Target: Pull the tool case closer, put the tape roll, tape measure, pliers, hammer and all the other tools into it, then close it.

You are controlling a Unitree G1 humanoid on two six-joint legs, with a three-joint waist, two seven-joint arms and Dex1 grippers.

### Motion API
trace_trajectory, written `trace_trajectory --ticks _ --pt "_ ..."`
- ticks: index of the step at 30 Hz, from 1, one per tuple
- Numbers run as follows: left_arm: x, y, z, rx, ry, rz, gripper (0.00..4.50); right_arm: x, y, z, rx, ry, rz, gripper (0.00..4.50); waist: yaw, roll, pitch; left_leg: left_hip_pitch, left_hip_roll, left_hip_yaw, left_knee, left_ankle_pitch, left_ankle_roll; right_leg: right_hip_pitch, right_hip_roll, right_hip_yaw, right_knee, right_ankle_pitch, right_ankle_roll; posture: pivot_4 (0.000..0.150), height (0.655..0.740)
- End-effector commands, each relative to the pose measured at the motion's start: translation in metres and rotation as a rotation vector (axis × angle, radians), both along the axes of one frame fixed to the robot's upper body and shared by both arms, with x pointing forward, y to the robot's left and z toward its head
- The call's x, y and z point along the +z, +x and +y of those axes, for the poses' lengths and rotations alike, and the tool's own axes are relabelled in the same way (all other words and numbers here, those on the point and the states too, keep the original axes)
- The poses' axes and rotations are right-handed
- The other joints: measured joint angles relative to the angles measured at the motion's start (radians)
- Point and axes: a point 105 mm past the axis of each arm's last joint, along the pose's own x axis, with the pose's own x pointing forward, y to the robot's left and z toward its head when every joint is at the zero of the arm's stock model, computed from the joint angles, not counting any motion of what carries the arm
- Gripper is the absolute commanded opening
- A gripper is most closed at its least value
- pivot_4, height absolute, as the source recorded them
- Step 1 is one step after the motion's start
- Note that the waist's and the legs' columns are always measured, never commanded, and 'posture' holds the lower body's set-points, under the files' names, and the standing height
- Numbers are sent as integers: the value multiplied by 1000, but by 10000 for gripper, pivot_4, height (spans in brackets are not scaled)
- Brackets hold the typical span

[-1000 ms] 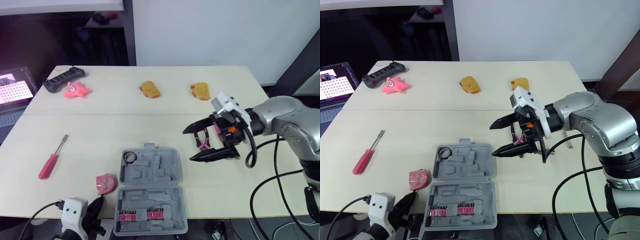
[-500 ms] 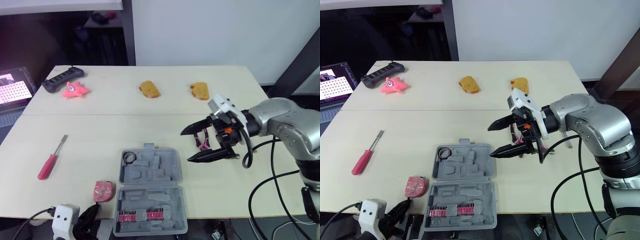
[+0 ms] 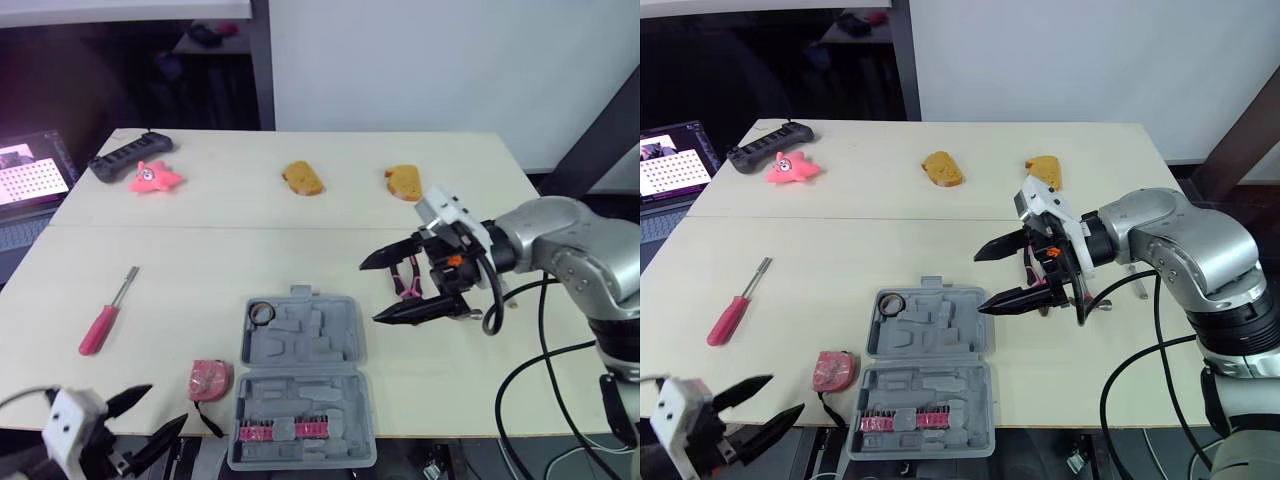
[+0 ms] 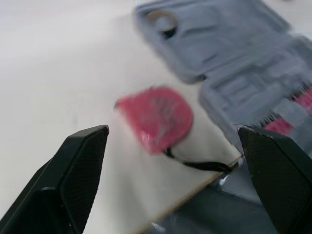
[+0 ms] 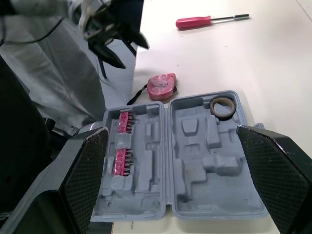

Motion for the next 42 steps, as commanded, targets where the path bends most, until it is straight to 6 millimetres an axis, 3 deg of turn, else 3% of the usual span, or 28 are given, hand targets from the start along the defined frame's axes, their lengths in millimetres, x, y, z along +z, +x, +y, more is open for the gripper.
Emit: trace_trajectory --ticks 1,7,11,19,30,42 --pt "7 14 8 -153 87 -19 44384 8 -4 4 25 13 -47 45000 0 0 0 0 0 0 0 0 0 0 0 0 0 0 0 1500 7129" --pt "-4 30 8 -406 221 31 44384 9 -9 2 5 10 -55 45000 -3 0 0 -2 1 2 -2 0 0 1 1 1 0 0 0 1500 7129" --pt "-13 38 2 -484 251 19 44384 10 -11 1 -11 8 -53 45000 -2 0 0 -2 2 2 -2 0 0 1 1 1 1 0 0 1500 7129" --pt "-31 62 -11 -527 268 -34 44384 0 -20 -4 -10 -54 -26 45000 2 0 0 -2 2 3 0 0 0 2 0 1 2 1 0 1500 7129" --pt "-50 67 -16 -578 275 -5 44384 2 -17 -4 -22 -59 -35 45000 1 1 0 -2 2 3 0 0 0 2 1 1 2 1 1 1500 7129" --pt "-32 84 -18 -562 228 -42 44384 4 -15 -6 -39 -52 -43 45000 2 2 -1 -1 2 2 0 0 0 2 1 1 3 1 1 1500 7129"
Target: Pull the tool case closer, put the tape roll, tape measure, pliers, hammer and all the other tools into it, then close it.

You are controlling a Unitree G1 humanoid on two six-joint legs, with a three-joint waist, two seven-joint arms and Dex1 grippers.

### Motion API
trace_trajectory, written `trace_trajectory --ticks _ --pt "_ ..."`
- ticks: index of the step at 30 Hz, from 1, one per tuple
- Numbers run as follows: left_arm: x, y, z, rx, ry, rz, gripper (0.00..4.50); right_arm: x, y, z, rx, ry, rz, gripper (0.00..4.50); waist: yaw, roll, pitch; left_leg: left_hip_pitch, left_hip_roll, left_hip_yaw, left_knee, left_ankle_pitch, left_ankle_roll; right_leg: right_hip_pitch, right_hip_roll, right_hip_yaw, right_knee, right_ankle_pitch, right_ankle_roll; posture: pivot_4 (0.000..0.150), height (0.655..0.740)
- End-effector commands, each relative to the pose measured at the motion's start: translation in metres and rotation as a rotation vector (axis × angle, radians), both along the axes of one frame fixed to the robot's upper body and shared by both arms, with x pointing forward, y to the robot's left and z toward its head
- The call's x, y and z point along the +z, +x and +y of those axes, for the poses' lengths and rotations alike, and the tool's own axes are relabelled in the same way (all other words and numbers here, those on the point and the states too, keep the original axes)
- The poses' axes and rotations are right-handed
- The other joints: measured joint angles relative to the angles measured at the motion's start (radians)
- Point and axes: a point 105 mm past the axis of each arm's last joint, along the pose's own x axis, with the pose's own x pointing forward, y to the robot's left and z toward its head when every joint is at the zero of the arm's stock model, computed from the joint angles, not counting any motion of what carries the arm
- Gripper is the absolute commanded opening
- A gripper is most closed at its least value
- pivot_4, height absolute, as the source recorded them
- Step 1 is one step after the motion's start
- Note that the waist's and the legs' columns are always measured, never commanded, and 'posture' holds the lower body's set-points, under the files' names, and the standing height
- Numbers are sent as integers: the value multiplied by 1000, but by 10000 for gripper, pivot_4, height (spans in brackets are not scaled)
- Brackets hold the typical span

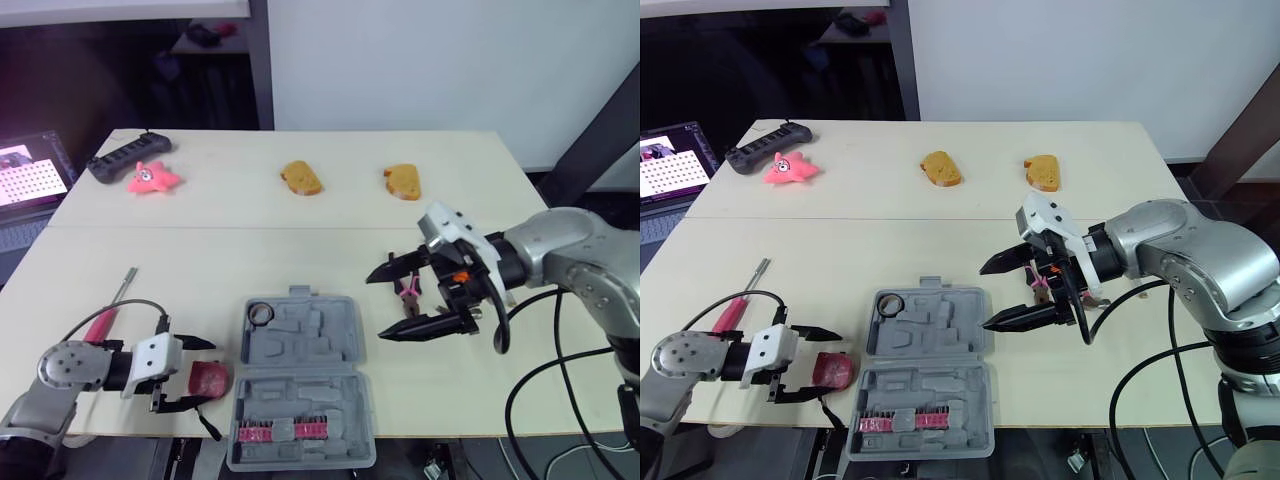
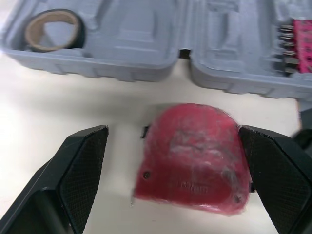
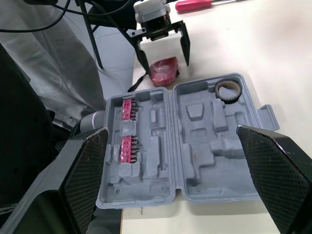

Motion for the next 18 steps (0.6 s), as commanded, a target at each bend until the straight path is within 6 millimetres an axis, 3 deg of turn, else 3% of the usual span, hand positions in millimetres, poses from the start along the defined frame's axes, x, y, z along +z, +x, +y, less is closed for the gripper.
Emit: trace_trajectory --ticks 1,7,12,18 --pt "7 2 2 2 -4 1 44384 10 -1 -1 -1 8 -47 45000 -1 0 0 0 0 0 0 0 0 0 0 0 0 0 0 1500 7129" --pt "-1 -11 -3 -56 17 71 44384 7 0 -3 -14 3 -42 45000 -1 0 0 0 0 0 0 0 0 0 0 0 0 0 0 1500 7129" --pt "2 -11 -4 -28 -21 76 44384 5 1 -4 -26 0 -43 45000 0 0 0 0 0 0 0 0 0 0 0 0 0 0 0 1500 7129" --pt "-7 -14 3 -28 27 88 44384 6 2 -4 -27 2 -53 45000 -1 0 0 0 0 0 0 0 0 0 0 0 0 0 0 1500 7129"
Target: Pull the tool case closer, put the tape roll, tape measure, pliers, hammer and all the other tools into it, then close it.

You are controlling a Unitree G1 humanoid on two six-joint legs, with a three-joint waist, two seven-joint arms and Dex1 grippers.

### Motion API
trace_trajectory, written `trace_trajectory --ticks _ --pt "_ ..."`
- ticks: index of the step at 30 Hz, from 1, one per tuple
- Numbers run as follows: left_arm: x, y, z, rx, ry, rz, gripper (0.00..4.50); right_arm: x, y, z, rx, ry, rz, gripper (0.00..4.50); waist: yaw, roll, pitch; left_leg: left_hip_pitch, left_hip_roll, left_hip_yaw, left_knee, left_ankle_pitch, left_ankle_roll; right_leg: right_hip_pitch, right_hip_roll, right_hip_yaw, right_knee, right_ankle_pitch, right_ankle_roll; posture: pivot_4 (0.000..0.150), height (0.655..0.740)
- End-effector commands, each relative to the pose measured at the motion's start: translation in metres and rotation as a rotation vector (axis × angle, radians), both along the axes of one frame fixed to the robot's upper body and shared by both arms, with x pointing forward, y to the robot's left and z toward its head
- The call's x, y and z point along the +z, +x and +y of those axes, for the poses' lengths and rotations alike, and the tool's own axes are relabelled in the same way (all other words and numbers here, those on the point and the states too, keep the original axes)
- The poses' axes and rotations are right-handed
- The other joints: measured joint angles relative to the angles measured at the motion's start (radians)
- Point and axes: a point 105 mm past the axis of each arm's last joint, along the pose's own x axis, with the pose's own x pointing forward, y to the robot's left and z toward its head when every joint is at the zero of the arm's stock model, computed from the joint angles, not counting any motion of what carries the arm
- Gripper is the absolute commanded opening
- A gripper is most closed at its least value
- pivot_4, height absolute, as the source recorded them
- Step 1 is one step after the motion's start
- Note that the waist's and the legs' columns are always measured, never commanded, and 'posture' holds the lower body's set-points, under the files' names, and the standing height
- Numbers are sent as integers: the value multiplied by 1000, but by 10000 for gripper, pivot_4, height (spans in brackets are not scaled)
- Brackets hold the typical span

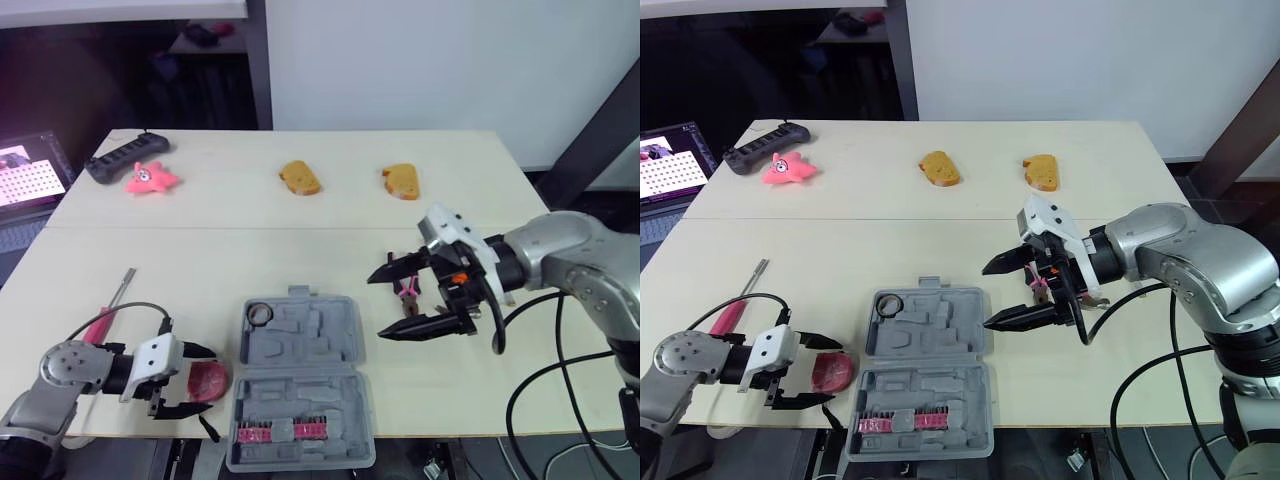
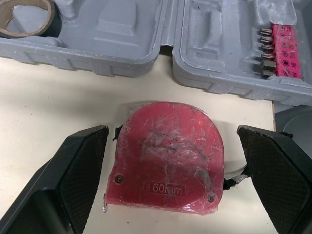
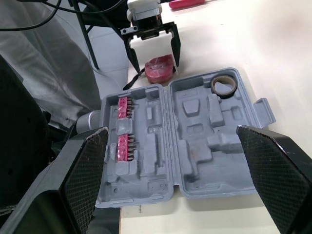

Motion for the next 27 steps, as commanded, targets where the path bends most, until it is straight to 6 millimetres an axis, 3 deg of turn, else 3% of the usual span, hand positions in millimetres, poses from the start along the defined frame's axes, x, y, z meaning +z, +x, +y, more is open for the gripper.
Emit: trace_trajectory --ticks 1,8,11,16,22,27 --pt "-3 0 5 -3 32 -21 44384 10 1 -2 -4 5 -56 45000 0 0 0 0 0 0 0 0 0 0 0 0 0 0 0 1500 7129" --pt "-14 8 6 14 47 -41 44384 11 1 -3 -4 3 -60 45000 3 0 0 0 0 0 0 0 0 0 0 0 0 0 0 1500 7129" --pt "-12 9 2 15 11 -43 31134 12 0 -3 -4 4 -61 45000 2 0 0 0 0 0 0 0 0 0 0 0 0 0 0 1500 7129" --pt "-3 9 5 5 0 -51 29940 12 -1 -3 -5 8 -58 45000 2 0 0 0 0 0 0 0 0 0 0 0 0 0 0 1500 7129" --pt "43 28 10 11 -18 -125 29940 11 -2 -4 -21 12 -41 45000 1 0 0 0 0 0 0 0 0 0 0 0 1 0 0 1500 7129" --pt "97 50 -21 -57 -74 -177 29940 3 -2 -6 -67 -5 -59 45000 12 -1 0 -1 0 -1 1 0 0 0 0 0 0 0 1 1500 7129"
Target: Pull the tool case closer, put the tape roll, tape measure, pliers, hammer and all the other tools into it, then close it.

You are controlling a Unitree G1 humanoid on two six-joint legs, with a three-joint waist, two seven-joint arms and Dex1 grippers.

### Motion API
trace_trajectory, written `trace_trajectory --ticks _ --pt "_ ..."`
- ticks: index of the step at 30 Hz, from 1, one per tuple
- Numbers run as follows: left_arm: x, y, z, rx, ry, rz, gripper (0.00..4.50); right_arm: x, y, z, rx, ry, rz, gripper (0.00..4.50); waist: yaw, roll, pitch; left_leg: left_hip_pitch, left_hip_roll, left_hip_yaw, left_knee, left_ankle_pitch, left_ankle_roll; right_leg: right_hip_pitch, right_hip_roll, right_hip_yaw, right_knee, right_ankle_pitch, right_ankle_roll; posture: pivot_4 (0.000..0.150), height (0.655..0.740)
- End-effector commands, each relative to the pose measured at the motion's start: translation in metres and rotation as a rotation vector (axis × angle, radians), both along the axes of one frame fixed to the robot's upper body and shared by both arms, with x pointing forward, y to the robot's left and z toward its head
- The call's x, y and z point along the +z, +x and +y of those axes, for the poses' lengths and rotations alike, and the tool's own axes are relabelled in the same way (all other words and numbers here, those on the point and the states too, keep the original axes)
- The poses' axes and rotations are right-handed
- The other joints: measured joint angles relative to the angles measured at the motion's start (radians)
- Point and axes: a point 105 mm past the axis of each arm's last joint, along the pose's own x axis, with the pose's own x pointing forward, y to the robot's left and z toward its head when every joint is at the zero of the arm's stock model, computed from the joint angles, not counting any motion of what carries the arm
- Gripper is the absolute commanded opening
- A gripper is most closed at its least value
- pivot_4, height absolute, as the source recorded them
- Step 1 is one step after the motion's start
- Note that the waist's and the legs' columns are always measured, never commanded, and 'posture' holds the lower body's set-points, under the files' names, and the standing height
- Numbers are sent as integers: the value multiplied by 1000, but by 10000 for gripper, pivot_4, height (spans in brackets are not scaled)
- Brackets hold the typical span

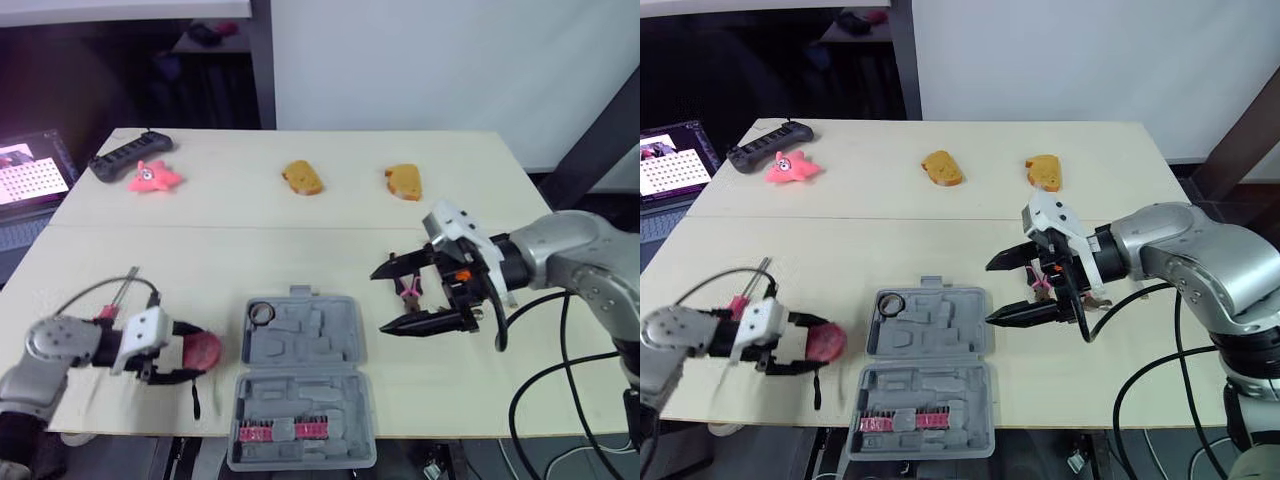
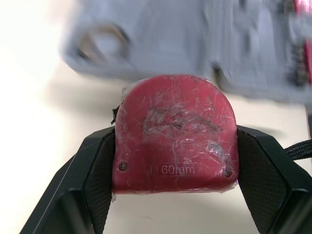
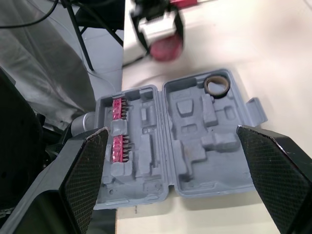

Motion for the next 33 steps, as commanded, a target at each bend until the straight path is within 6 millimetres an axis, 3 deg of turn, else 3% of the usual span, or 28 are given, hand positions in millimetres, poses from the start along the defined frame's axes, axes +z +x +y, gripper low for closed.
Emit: trace_trajectory --ticks 1,5,9,12,15,18,24,32,33 --pt "38 12 -30 -61 -63 -37 29940 5 -2 -1 -26 -7 -83 45000 1 0 0 0 0 0 0 0 0 0 0 0 0 1 2 1500 7129" --pt "62 21 -69 -141 -106 -33 29940 -4 3 -6 -120 -25 -156 45000 4 0 0 0 0 -1 0 0 0 0 1 0 0 2 3 1500 7129" --pt "73 25 -97 -230 -108 -58 29940 -11 8 -7 -265 68 -109 45000 -4 0 0 0 0 -3 0 0 0 1 2 0 0 2 4 1500 7129" --pt "78 26 -121 -304 -120 -79 29940 -28 7 -12 -428 101 123 45000 -5 0 0 0 0 -6 0 0 0 2 4 0 1 3 5 1500 7129" --pt "77 24 -141 -366 -136 -84 29940 -38 -9 -3 -358 150 429 45000 -8 0 0 0 0 -6 2 1 -1 3 5 -1 2 3 5 1500 7129" --pt "72 22 -151 -402 -136 -86 29940 -35 -10 4 -307 252 585 45000 -10 0 0 0 0 -6 2 1 -1 3 5 0 2 3 5 1500 7129" --pt "60 14 -165 -452 -117 -118 29940 -49 8 22 -428 438 878 45000 -11 -1 0 0 0 -7 2 1 0 4 5 0 2 3 5 1500 7129" --pt "56 10 -166 -435 -123 -110 29939 -54 12 38 -441 471 904 45000 -11 -1 0 0 0 -8 2 1 0 4 5 -1 2 3 6 1500 7129" --pt "54 10 -165 -435 -117 -109 29939 -53 13 40 -441 476 905 42250 -11 -1 0 0 0 -8 2 1 0 4 5 -1 2 3 6 1500 7129"
